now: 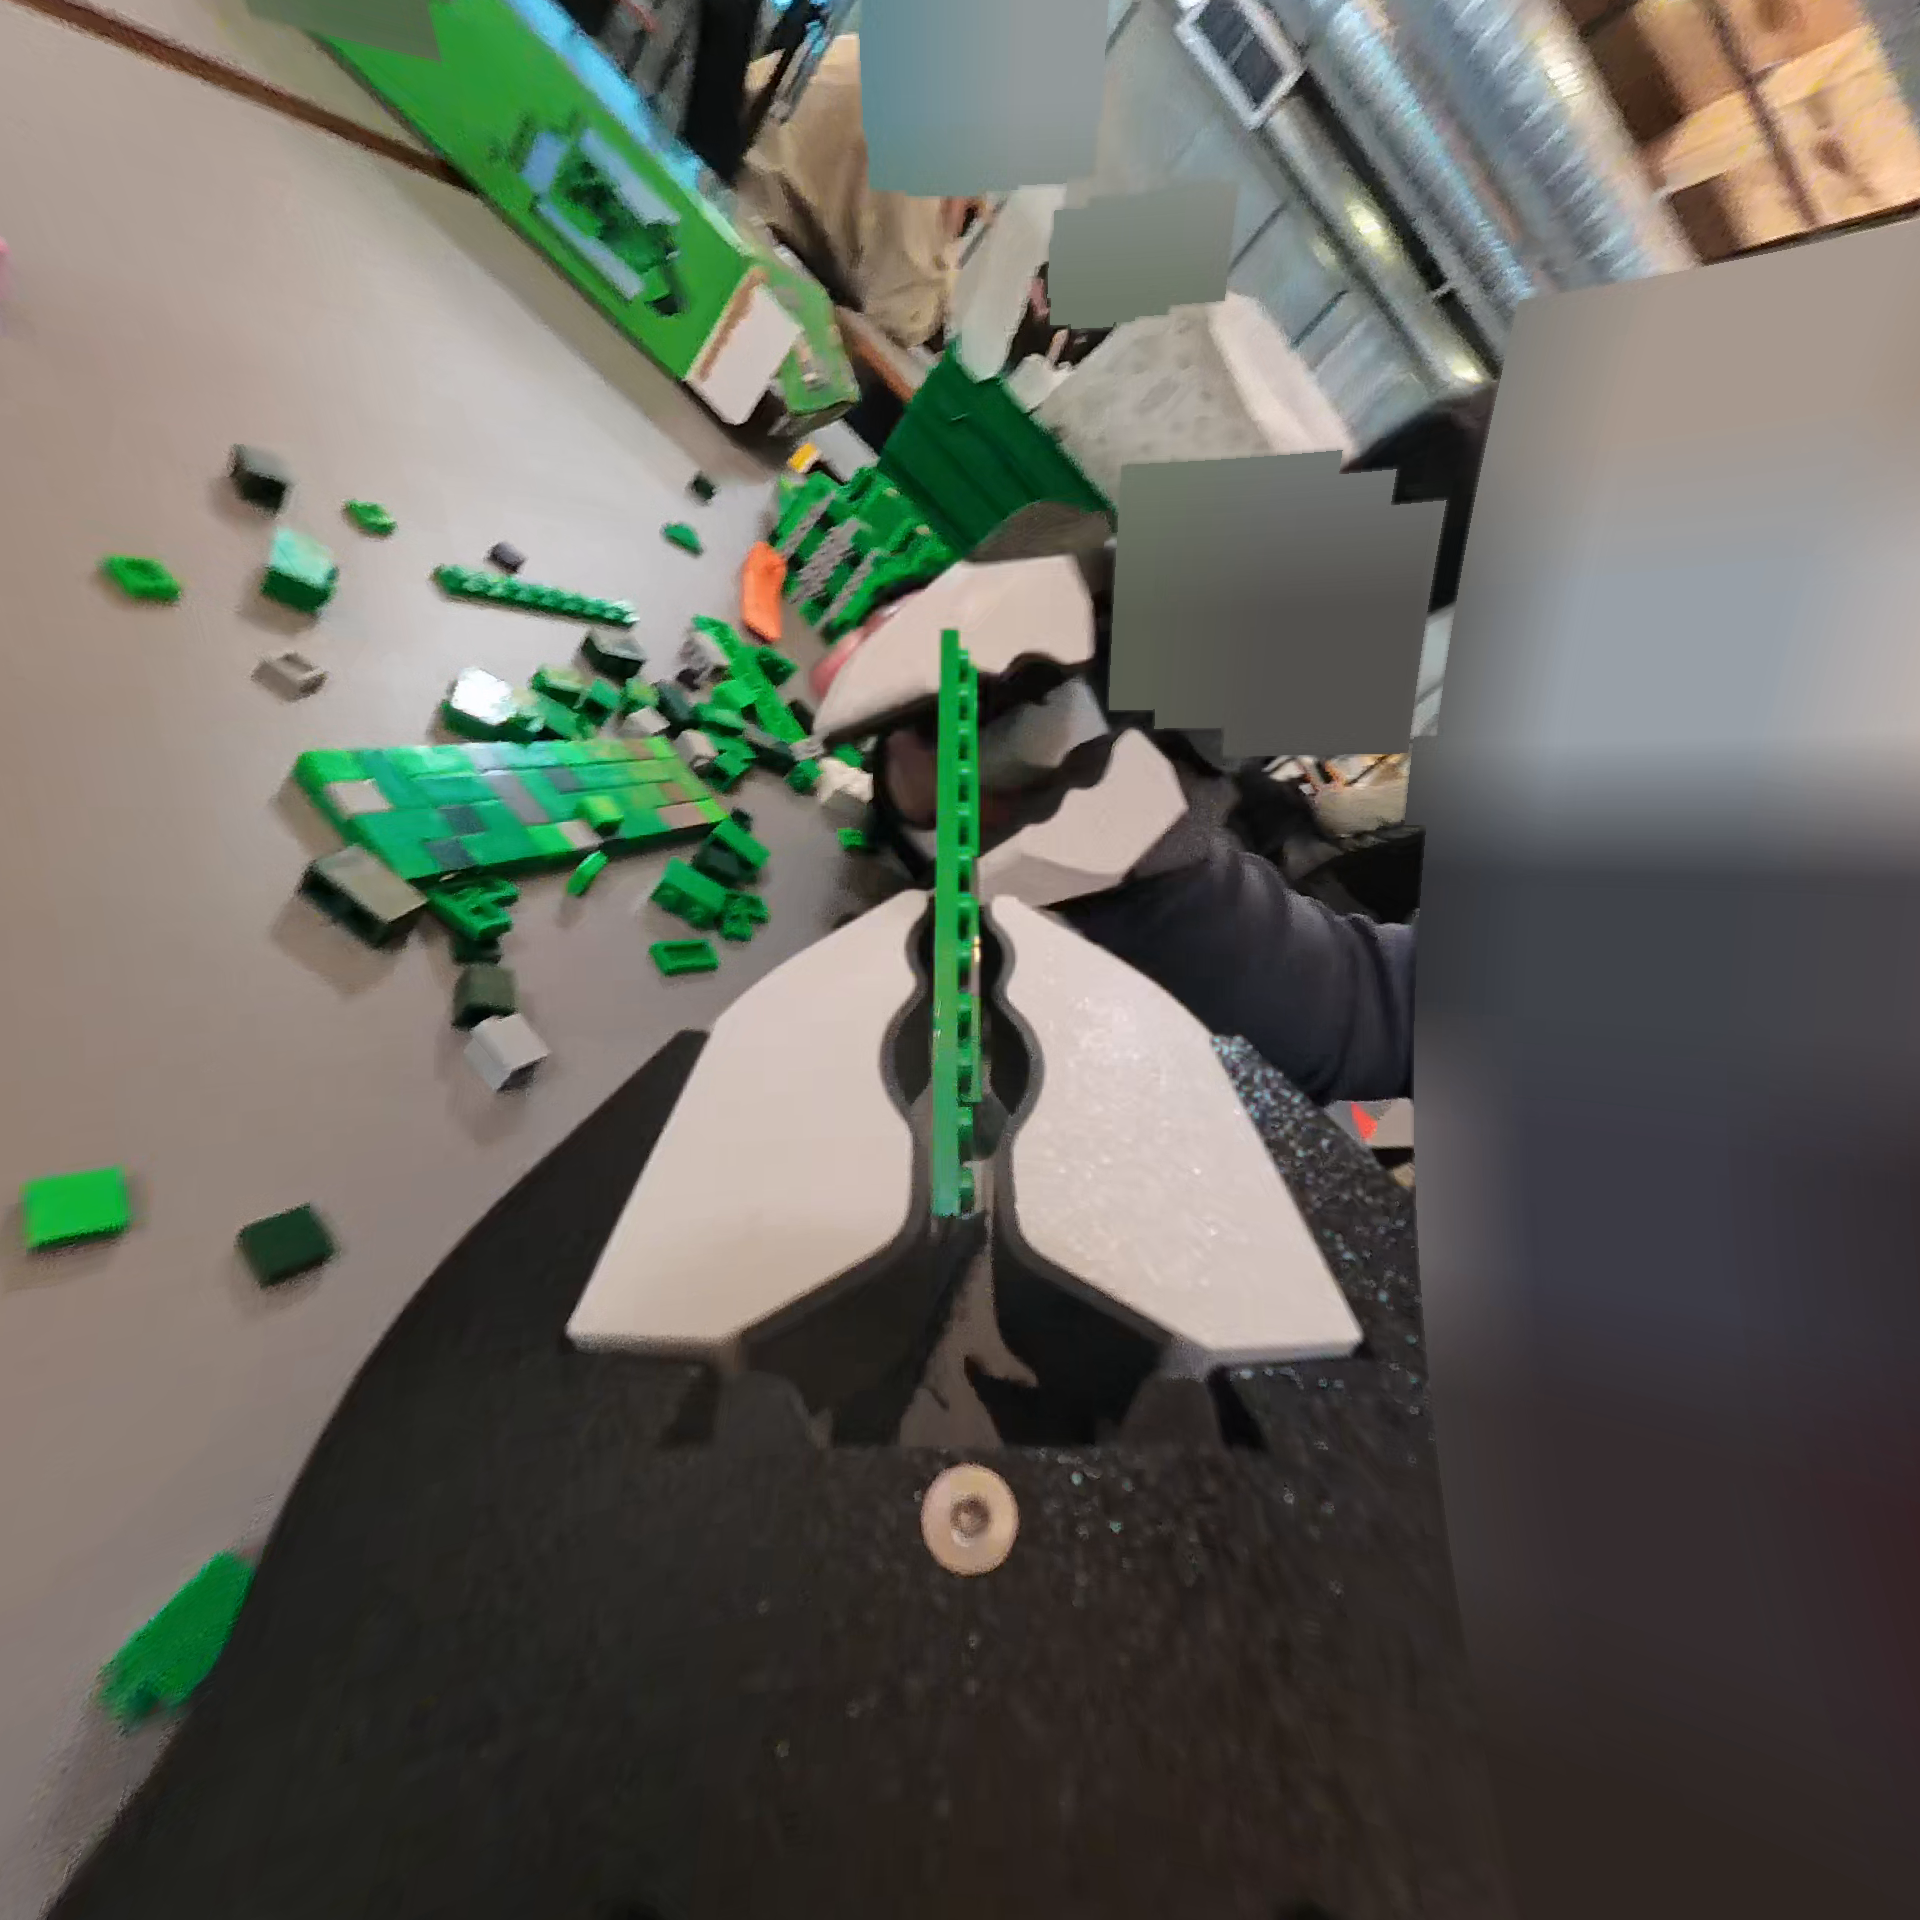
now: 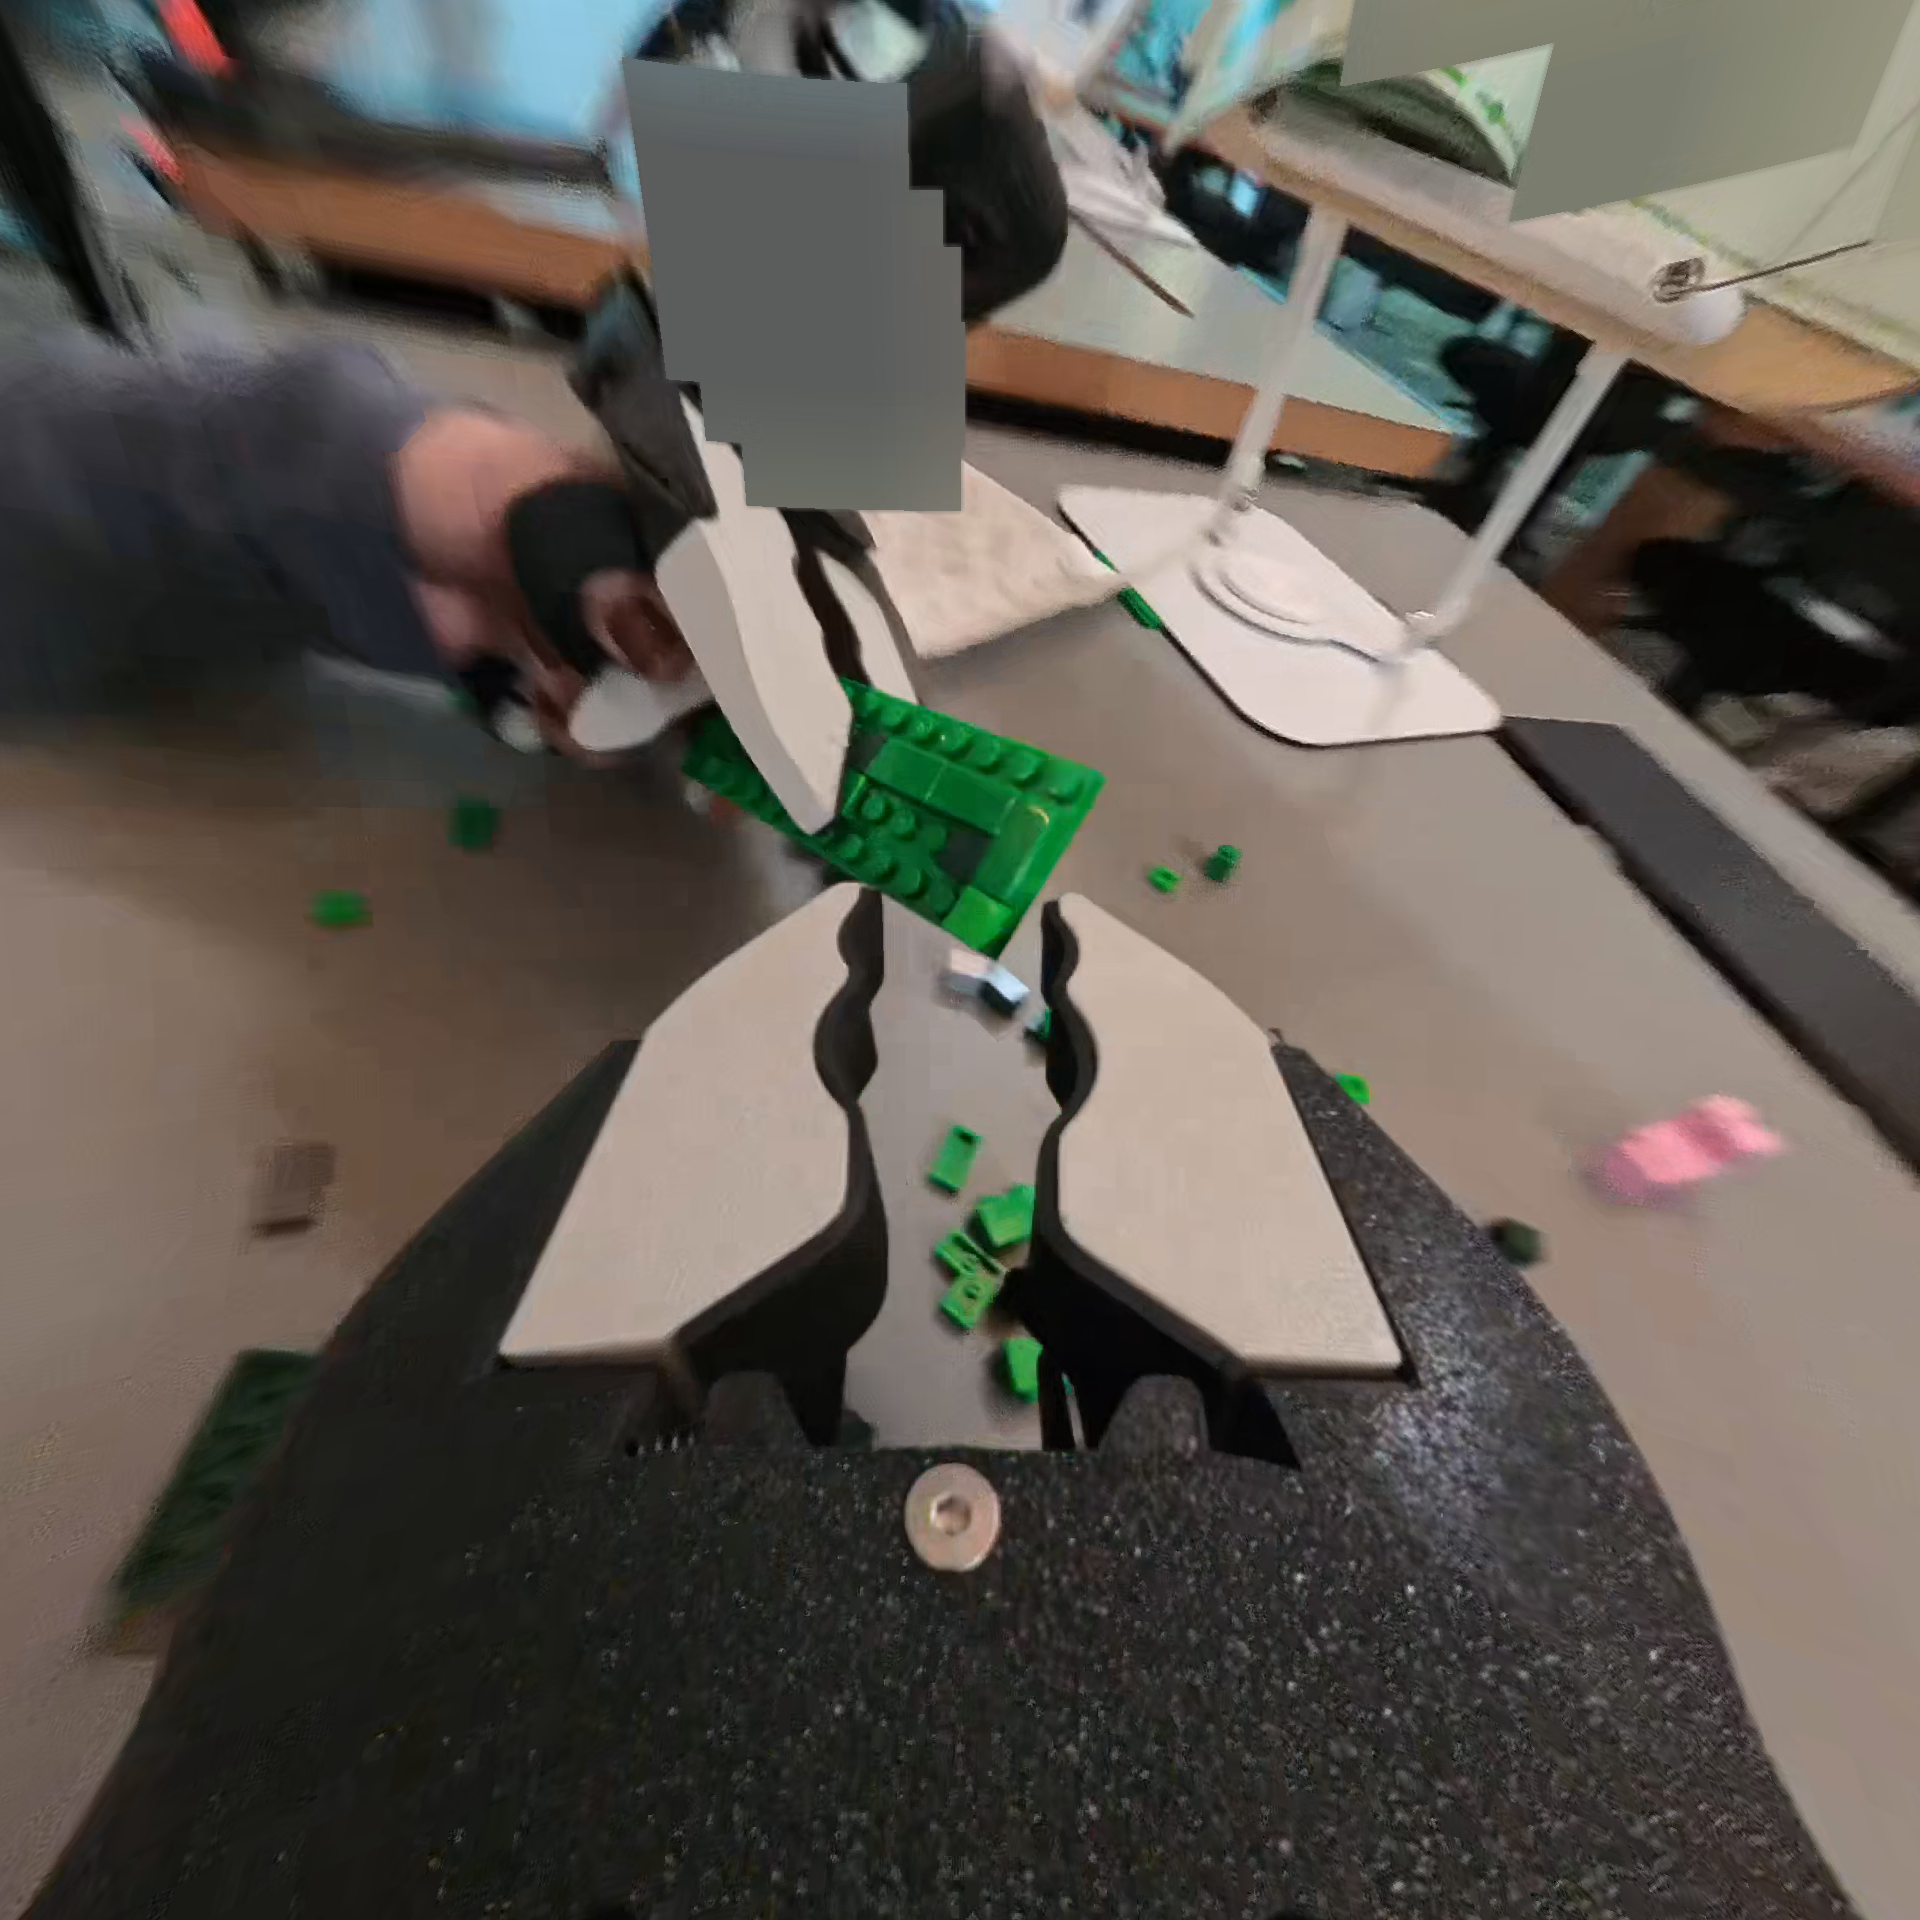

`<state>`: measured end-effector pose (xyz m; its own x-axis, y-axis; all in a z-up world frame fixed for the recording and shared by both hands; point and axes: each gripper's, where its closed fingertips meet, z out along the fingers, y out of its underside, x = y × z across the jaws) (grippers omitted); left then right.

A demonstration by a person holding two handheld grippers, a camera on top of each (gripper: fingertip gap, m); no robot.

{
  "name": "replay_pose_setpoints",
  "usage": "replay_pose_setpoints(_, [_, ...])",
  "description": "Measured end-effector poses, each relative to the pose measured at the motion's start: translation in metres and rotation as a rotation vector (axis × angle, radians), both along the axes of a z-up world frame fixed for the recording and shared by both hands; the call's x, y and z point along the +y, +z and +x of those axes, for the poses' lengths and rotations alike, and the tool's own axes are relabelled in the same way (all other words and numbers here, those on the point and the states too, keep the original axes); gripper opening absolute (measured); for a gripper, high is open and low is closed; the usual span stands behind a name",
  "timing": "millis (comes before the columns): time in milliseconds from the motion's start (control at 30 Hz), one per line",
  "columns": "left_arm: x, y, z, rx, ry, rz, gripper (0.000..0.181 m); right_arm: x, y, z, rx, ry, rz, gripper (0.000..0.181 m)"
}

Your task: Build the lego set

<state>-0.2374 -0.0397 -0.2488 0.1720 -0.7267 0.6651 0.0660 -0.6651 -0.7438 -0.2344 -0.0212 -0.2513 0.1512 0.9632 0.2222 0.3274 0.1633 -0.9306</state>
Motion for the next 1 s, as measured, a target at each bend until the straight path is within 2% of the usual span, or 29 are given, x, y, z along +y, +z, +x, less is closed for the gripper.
replay_pose_setpoints(133, [-0.010,0.013,0.003,-0.062,-0.064,0.045,0.005,-0.011,0.010,0.001,0.131,0.114,-0.217,0.027])
replay_pose_setpoints(300, [-0.010,0.017,0.000,-0.088,-0.063,0.056,0.005,-0.022,0.034,0.005,0.309,0.239,-0.420,0.022])
replay_pose_setpoints(467, [-0.014,0.017,0.004,-0.087,-0.093,0.060,0.005,-0.017,0.039,0.007,0.358,0.228,-0.444,0.009])
replay_pose_setpoints(567, [-0.012,0.021,0.005,-0.093,-0.066,0.090,0.006,-0.015,0.044,0.008,0.395,0.222,-0.439,0.008])
replay_pose_setpoints(733, [-0.006,0.028,-0.003,-0.161,-0.044,0.041,0.040,-0.001,0.063,0.019,0.519,0.150,-0.407,0.006])
replay_pose_setpoints(800, [-0.004,0.026,-0.004,-0.159,-0.033,0.044,0.035,0.004,0.071,0.025,0.575,0.138,-0.421,0.006])
replay_pose_setpoints(933, [-0.004,0.031,-0.006,-0.173,-0.019,0.105,0.012,0.008,0.079,0.032,0.641,0.145,-0.478,0.007])
replay_pose_setpoints(1000, [-0.003,0.035,-0.008,-0.184,-0.001,0.137,0.009,0.009,0.079,0.032,0.648,0.146,-0.490,0.007])
